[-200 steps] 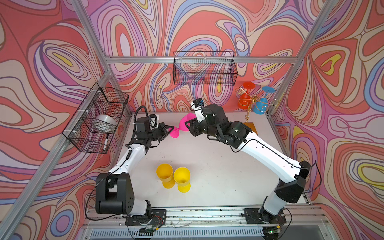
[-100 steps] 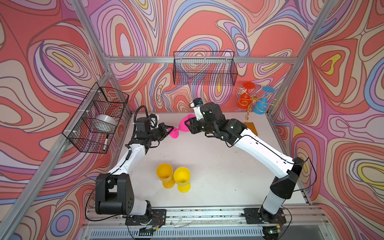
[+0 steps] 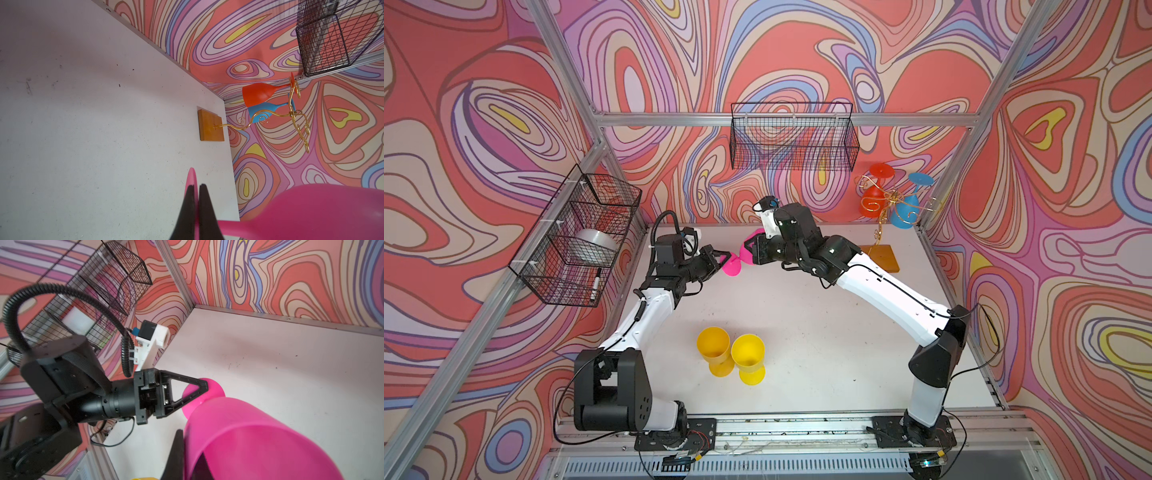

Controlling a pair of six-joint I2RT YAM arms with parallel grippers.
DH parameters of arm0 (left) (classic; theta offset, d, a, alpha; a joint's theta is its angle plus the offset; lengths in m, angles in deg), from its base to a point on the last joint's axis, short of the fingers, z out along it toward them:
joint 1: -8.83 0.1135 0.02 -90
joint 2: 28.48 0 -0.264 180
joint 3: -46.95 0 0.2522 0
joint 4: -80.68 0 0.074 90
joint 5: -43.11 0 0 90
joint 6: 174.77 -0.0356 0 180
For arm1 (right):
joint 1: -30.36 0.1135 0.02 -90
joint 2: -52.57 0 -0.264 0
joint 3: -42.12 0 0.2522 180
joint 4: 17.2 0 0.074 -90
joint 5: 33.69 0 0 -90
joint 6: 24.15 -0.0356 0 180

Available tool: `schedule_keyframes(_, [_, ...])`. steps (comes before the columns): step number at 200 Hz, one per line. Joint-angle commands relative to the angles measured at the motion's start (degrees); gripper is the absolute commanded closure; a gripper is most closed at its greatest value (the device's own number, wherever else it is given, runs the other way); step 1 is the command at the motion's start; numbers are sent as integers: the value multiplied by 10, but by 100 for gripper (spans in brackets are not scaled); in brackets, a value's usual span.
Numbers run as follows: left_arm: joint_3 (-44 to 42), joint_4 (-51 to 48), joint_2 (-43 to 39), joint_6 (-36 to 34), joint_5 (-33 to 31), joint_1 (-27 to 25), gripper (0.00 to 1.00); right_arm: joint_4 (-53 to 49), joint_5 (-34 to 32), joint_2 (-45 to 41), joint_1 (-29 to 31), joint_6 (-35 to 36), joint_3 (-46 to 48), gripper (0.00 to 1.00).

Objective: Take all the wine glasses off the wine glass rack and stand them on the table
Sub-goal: 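Move the right gripper to the pink glass bowl and close on it, then open the left gripper off the foot while the right gripper holds the bowl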

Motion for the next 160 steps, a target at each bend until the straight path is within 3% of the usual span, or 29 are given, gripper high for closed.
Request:
schedule_keyframes(1, [16,-6,-13,1,-5,-3,100,15,-8,11,2,13,-21,100])
schedule_keyframes(25, [22,-21,-12,-5,-7,-2,100,6,-32,2,2,28,-26,100])
schedule_keyframes(39, [25,-27,-13,-7,-9,-2,94,6,-46,-9,2,34,-17,100])
schedule_keyframes(58, [24,-26,-14,-7,-10,-2,75,4,-60,-24,1,42,-6,100])
schedule_keyframes(83, [23,-29,-19,-10,-16,-2,39,-1,-77,-41,-3,49,11,100])
schedule_keyframes(101, [22,-32,-25,-18,-23,-2,25,-11,-100,-46,-5,59,19,100])
schedule_keyframes(160, [2,2,-50,-24,-26,-2,11,-79,-188,-113,-11,95,70,100])
